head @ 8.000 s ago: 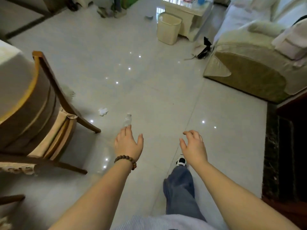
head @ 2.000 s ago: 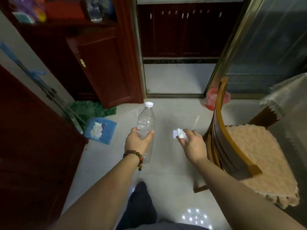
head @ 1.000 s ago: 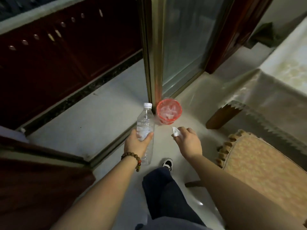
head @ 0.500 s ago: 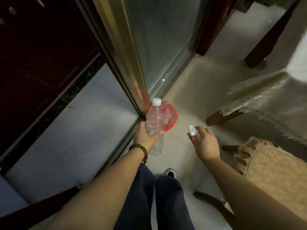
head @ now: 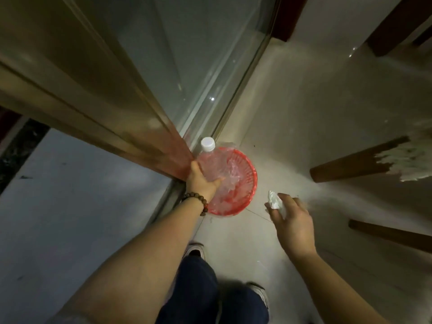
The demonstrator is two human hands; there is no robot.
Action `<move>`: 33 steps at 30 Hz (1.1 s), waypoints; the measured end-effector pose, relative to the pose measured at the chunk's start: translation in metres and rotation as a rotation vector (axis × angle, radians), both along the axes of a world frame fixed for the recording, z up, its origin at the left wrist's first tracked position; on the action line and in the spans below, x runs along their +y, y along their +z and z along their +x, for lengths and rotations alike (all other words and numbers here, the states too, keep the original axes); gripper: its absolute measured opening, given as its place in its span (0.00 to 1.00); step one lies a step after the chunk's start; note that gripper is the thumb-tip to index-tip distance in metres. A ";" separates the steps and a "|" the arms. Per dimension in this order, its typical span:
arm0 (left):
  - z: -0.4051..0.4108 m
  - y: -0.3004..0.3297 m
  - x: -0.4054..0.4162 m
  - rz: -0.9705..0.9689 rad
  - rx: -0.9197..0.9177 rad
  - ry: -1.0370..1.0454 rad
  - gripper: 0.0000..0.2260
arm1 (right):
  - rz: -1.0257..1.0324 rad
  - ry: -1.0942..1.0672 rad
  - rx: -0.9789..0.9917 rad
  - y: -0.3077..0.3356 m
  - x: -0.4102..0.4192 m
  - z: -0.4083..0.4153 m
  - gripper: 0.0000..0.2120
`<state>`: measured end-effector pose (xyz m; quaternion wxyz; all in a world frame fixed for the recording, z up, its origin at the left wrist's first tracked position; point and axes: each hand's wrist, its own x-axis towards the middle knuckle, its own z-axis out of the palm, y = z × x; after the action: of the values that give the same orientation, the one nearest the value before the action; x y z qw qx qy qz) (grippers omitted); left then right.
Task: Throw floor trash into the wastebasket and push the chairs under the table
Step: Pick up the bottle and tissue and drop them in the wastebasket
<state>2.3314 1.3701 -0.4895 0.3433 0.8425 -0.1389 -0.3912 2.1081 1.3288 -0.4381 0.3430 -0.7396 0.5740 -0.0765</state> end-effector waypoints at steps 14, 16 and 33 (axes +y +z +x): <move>0.009 -0.082 0.004 0.076 -0.118 -0.145 0.34 | 0.031 0.038 -0.016 -0.099 -0.001 0.029 0.13; 0.009 -0.064 0.019 0.098 -0.245 -0.221 0.32 | 0.026 0.060 -0.047 -0.096 -0.005 0.050 0.14; 0.005 0.028 0.069 0.175 -0.395 -0.378 0.32 | 0.081 0.112 0.109 -0.072 0.005 0.094 0.43</move>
<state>2.3362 1.4388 -0.4620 0.1565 0.8880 -0.3232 -0.2871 2.2024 1.3333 -0.5103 0.3446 -0.7592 0.5521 0.0062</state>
